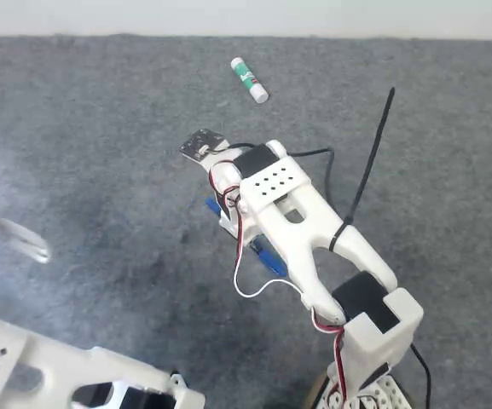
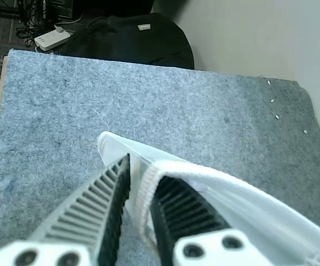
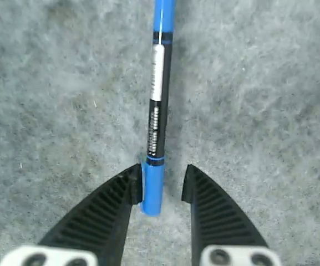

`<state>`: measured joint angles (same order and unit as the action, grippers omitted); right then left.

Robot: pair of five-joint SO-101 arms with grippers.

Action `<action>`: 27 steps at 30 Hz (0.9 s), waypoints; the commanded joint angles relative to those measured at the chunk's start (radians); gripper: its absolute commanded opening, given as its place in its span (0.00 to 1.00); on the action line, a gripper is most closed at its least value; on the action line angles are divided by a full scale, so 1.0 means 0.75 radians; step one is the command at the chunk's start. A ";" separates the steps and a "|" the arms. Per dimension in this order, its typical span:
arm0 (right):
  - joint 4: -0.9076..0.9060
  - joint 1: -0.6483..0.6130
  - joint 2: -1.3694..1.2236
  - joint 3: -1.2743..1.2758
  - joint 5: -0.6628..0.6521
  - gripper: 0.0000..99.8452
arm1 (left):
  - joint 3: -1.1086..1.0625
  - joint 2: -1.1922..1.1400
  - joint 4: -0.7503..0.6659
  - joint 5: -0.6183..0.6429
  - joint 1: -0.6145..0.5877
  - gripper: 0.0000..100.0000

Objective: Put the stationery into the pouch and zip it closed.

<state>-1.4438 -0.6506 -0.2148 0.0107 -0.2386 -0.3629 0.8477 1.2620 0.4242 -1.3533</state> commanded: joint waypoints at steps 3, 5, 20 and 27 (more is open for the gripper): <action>0.017 -0.005 0.109 -0.014 0.018 0.12 | 0.073 0.008 -0.047 0.014 0.008 0.01; 0.052 -0.017 0.107 -0.010 0.018 0.12 | 0.073 0.008 -0.047 0.014 0.008 0.01; 0.326 -0.079 0.093 -0.008 0.008 0.12 | 0.071 0.010 -0.027 0.012 0.008 0.01; 0.367 -0.107 -0.083 -0.145 0.006 0.12 | 0.071 0.010 -0.018 0.012 0.008 0.01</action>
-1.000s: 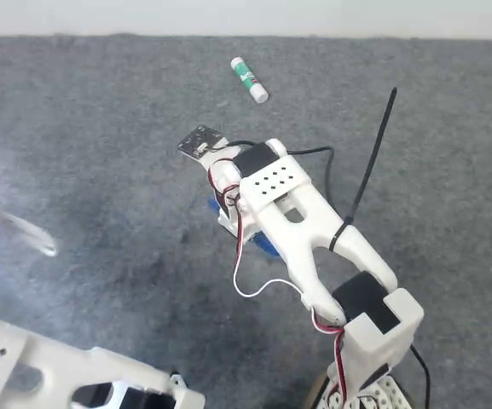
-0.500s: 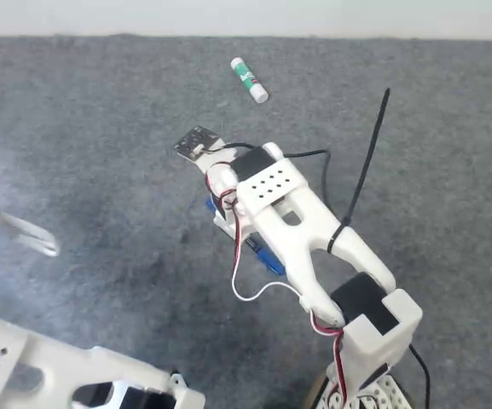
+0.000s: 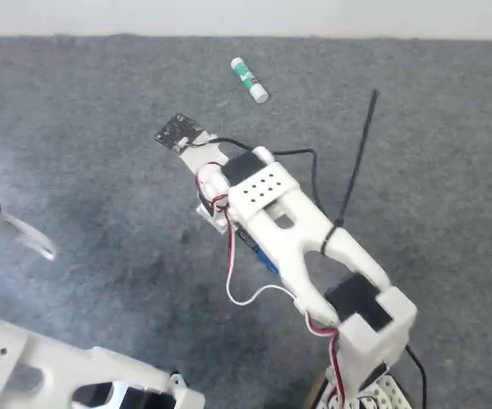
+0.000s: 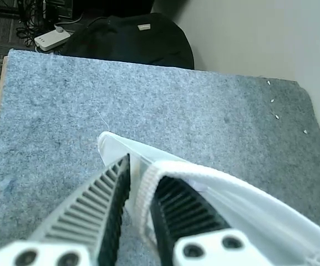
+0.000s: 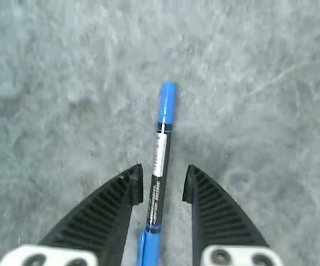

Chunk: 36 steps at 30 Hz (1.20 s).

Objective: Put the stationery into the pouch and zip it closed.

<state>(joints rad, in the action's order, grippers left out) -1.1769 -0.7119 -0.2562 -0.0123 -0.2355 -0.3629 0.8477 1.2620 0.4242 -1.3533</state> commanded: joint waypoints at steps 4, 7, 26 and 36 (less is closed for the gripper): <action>-0.038 -0.036 -0.142 -0.252 0.002 0.12 | 0.073 0.010 0.000 0.012 0.010 0.01; -0.069 -0.034 -0.206 -0.325 0.000 0.12 | 0.073 0.010 0.000 0.012 0.010 0.01; -0.060 -0.030 -0.435 -0.426 -0.082 0.12 | 0.050 0.010 0.000 0.012 0.039 0.01; -0.075 0.007 -0.633 -0.585 -0.082 0.11 | 0.036 0.010 0.000 0.012 0.061 0.01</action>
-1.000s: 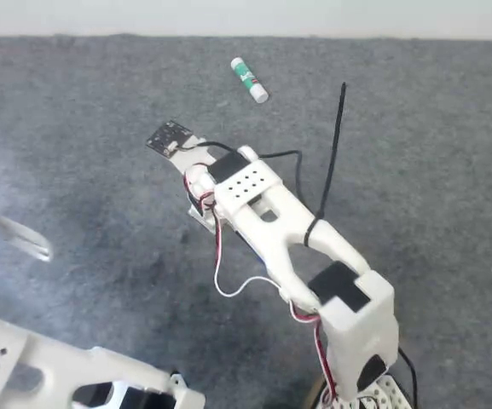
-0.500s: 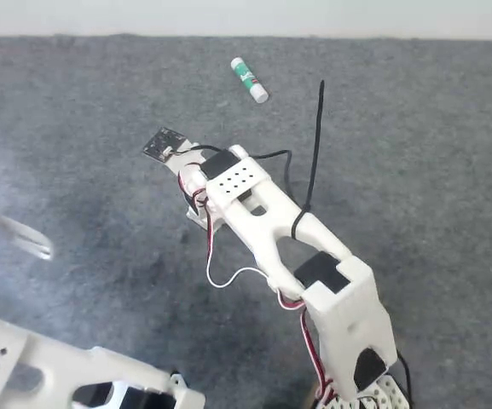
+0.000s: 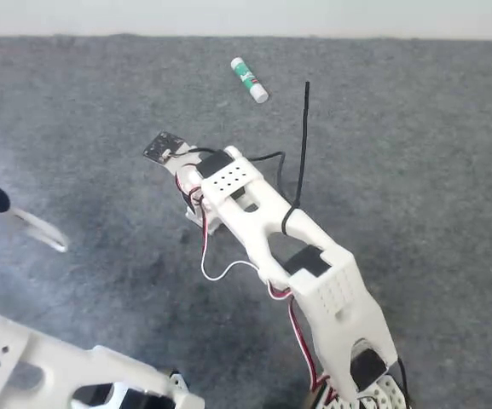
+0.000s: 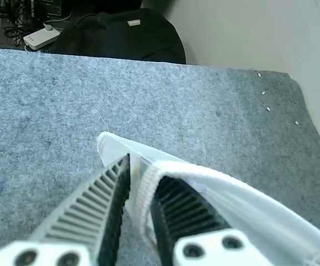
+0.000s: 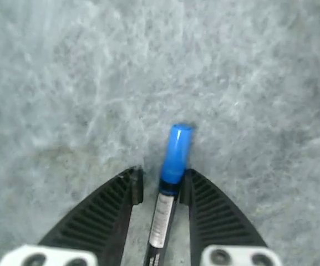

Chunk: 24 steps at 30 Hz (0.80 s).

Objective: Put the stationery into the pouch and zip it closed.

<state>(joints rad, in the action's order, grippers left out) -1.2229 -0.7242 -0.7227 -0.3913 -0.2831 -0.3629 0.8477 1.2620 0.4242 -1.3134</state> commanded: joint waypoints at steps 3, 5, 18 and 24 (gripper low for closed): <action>-0.013 0.021 -0.038 -0.094 -0.020 0.03 | 0.036 0.010 0.000 0.012 0.010 0.01; -0.013 0.019 -0.040 -0.096 -0.020 0.00 | 0.036 0.010 0.002 0.012 0.010 0.01; -0.283 0.034 0.058 -0.100 -0.006 0.01 | 0.042 0.010 0.057 0.008 0.188 0.01; -0.441 0.052 0.173 -0.100 -0.016 0.01 | 0.054 0.012 0.115 -0.045 0.399 0.01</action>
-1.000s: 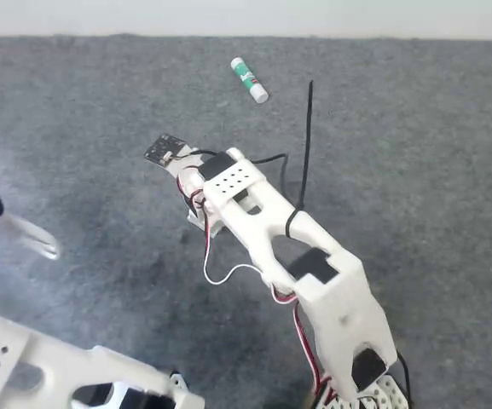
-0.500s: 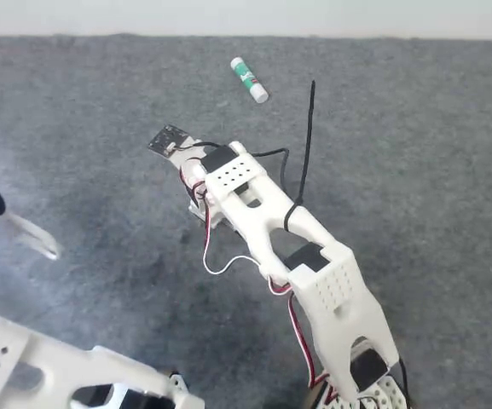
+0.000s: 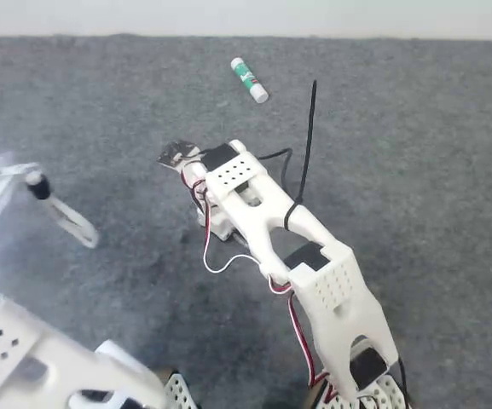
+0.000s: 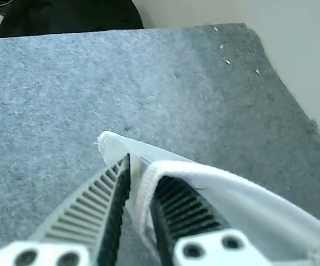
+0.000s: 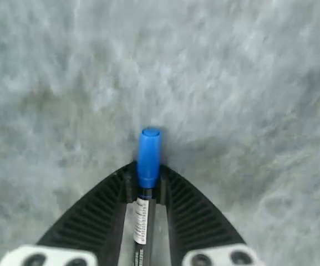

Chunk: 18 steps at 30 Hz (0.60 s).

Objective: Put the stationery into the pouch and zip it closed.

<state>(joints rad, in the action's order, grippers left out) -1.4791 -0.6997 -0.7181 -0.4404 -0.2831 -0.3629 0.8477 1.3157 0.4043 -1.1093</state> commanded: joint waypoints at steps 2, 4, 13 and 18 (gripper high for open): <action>-0.163 0.019 0.214 -0.035 -0.016 0.01 | 0.079 0.012 0.072 -0.023 0.203 0.01; -0.208 0.019 0.261 -0.031 -0.016 0.01 | 0.122 0.012 0.104 -0.039 0.278 0.01; -0.275 0.111 0.406 -0.027 -0.010 0.01 | 0.183 0.008 0.158 -0.068 0.610 0.01; -0.318 0.159 0.484 -0.027 -0.014 0.01 | 0.187 0.006 0.139 -0.070 0.804 0.01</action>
<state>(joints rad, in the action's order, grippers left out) -1.6909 -0.6091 -0.4649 -0.4404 -0.2831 -0.2969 0.8477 1.4339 0.3598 -0.6137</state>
